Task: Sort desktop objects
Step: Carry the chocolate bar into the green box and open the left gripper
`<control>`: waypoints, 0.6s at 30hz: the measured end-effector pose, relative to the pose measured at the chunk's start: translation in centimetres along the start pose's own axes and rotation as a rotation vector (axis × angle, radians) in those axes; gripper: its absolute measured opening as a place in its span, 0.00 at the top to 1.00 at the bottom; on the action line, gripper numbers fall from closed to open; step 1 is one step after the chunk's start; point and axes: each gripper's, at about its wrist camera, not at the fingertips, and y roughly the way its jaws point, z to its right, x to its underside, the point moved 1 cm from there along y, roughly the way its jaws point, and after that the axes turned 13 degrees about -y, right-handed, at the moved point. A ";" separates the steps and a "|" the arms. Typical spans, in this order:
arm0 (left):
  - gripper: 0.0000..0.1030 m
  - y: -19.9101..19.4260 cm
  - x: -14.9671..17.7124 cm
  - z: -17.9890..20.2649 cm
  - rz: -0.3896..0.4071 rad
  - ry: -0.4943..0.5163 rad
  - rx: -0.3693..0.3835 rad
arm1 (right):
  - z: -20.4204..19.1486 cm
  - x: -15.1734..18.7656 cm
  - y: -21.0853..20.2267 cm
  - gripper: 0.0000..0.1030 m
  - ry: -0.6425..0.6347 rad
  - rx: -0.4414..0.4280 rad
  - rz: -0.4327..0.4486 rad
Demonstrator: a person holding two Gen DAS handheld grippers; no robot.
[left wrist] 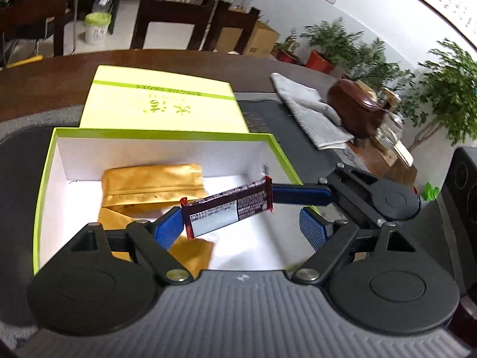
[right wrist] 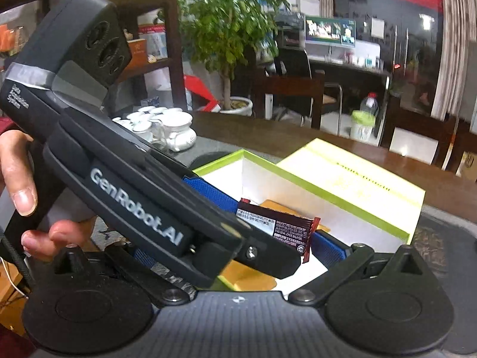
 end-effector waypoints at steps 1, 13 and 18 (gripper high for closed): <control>0.19 0.4 -0.3 -0.4 -0.004 -0.008 -0.002 | 0.3 -0.1 0.7 0.00 -0.002 -0.006 -0.013; 0.19 3.9 -1.7 -3.9 -0.052 -0.060 -0.045 | 1.8 0.4 5.4 0.00 0.032 -0.026 -0.114; 0.18 3.0 -1.5 -4.1 -0.026 -0.052 -0.065 | 2.0 0.4 5.4 0.00 0.049 -0.015 -0.115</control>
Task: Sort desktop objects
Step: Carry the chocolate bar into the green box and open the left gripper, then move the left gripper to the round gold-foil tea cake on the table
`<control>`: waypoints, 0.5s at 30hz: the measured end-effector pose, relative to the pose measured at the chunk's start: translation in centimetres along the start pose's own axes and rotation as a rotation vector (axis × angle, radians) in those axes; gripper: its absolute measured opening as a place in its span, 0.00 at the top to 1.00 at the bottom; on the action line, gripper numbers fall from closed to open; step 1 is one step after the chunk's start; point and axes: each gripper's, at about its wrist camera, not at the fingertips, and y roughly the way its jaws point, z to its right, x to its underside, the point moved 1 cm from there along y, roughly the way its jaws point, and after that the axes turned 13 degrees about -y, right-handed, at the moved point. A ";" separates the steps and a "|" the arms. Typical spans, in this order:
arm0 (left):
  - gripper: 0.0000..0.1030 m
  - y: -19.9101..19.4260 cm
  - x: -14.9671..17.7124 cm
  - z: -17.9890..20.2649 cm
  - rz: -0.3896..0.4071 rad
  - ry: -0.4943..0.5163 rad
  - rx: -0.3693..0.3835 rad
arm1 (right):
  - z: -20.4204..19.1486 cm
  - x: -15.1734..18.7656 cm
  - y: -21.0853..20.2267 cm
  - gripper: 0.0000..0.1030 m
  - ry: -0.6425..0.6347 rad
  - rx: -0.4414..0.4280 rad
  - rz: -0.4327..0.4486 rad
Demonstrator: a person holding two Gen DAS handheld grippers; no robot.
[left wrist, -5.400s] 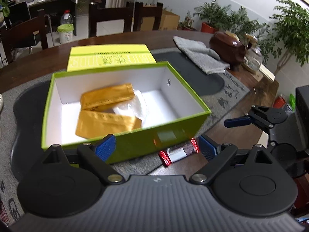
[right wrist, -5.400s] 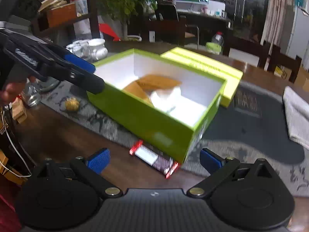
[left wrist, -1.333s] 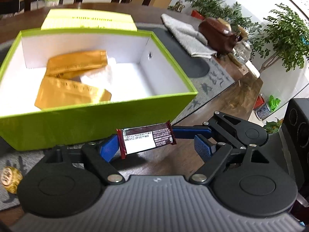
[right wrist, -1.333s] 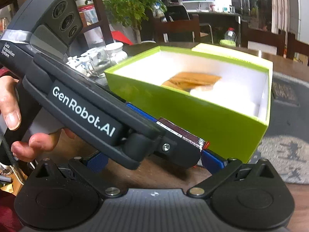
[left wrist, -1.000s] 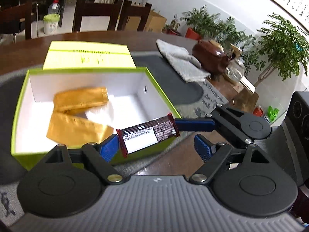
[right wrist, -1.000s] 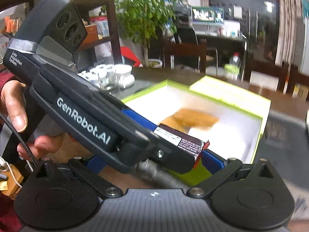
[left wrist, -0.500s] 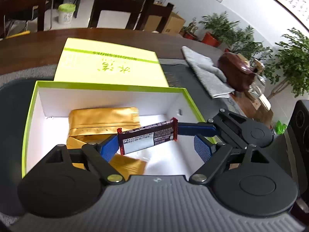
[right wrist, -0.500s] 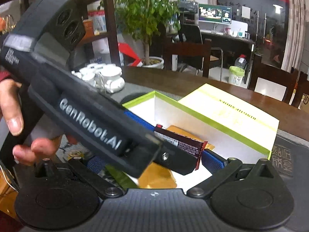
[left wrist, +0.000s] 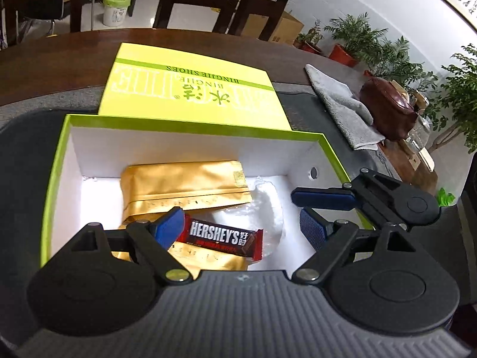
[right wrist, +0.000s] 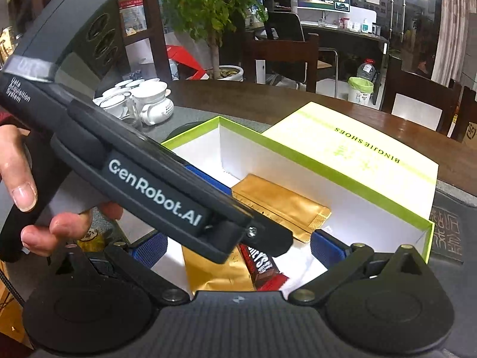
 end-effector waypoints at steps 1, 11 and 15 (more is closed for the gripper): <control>0.18 -0.3 0.1 -0.1 0.008 -0.002 -0.003 | 0.0 0.0 -0.1 0.00 0.002 0.004 0.001; 0.16 -6.2 2.0 -0.1 0.143 -0.011 -0.053 | -2.3 -0.5 -2.7 0.00 -0.008 0.043 0.057; 0.15 -9.3 3.4 -1.1 0.198 -0.041 -0.084 | -3.8 -1.1 -4.0 0.00 -0.019 0.027 0.102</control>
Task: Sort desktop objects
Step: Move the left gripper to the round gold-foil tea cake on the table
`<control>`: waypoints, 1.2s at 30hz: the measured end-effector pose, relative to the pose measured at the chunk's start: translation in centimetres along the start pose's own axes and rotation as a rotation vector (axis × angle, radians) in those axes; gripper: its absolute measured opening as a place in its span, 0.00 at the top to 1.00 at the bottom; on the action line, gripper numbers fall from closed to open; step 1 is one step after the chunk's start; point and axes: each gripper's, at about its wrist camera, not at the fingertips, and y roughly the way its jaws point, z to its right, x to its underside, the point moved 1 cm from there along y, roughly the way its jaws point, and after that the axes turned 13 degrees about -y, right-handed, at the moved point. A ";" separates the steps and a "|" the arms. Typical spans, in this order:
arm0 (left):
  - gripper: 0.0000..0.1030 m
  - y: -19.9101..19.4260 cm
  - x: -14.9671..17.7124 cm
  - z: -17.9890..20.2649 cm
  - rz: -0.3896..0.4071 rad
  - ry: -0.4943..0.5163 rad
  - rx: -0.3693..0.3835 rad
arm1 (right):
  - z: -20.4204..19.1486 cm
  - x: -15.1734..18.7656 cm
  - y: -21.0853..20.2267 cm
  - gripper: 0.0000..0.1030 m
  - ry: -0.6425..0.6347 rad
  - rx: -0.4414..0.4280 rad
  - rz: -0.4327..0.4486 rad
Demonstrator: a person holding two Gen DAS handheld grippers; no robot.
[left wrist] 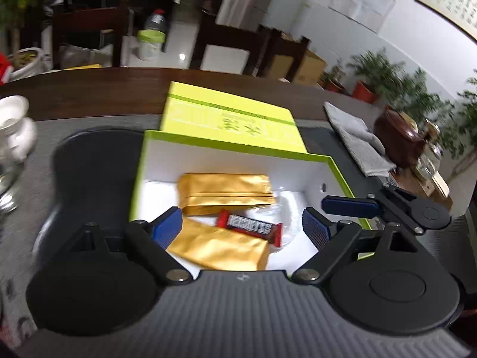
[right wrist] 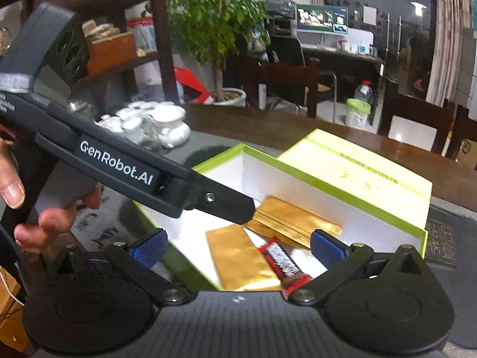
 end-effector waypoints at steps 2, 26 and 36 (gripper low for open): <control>0.15 -1.7 0.5 -1.0 0.025 -0.016 -0.023 | -0.9 -0.5 -0.5 0.00 -0.016 -0.011 0.018; 0.22 -5.8 6.0 -10.3 -0.018 -0.189 -0.163 | -11.7 -0.5 5.3 0.13 -0.136 -0.248 -0.079; 0.38 -3.1 6.8 -10.7 -0.088 -0.212 -0.151 | -11.5 0.9 8.5 0.22 -0.065 -0.236 -0.138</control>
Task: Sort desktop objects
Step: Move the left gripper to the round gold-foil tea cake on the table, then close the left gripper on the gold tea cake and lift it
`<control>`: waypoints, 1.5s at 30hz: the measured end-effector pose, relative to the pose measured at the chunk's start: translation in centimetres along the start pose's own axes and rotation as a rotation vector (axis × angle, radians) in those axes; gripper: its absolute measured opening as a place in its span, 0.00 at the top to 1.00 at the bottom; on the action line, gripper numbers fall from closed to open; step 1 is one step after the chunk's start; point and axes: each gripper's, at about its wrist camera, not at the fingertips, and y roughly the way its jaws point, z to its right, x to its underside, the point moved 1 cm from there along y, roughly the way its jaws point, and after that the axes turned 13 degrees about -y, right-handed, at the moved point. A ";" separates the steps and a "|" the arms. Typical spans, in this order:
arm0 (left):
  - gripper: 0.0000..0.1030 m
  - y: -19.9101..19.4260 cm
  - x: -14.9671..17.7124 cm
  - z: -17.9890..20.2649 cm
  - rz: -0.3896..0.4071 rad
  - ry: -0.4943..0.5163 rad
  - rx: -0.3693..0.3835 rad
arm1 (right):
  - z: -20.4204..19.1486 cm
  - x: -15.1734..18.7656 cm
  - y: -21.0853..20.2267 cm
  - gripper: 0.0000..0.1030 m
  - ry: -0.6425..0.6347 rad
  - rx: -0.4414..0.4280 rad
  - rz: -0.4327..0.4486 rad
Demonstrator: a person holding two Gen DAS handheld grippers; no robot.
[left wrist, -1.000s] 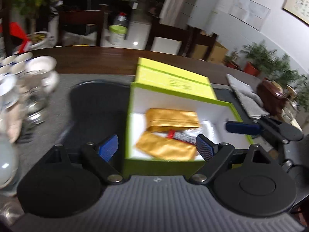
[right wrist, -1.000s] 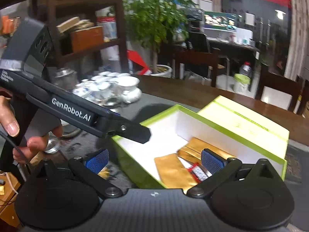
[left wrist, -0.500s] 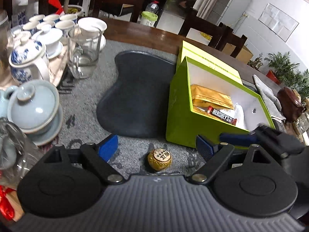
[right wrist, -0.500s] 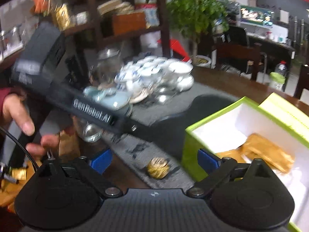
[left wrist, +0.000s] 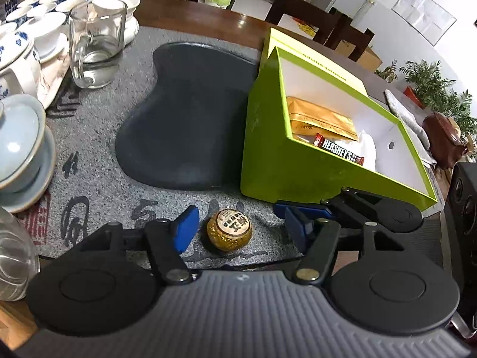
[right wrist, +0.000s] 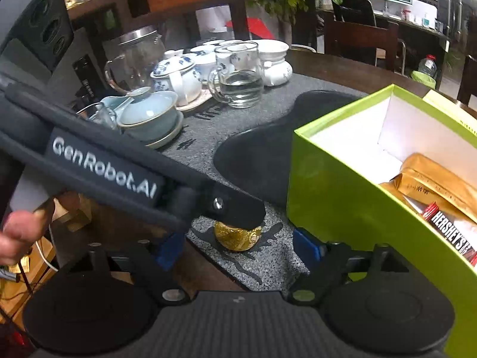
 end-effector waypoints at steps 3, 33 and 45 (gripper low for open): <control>0.40 0.5 -0.1 -0.4 -0.011 -0.010 -0.007 | 0.2 0.1 0.5 0.28 0.015 -0.005 -0.002; 0.60 -0.4 0.2 0.4 -0.040 -0.023 0.081 | -0.3 0.0 -0.5 0.63 0.015 0.008 0.004; 0.60 -3.9 -1.4 7.8 0.037 0.124 0.206 | 1.2 -1.4 -7.6 0.63 -0.001 0.120 0.092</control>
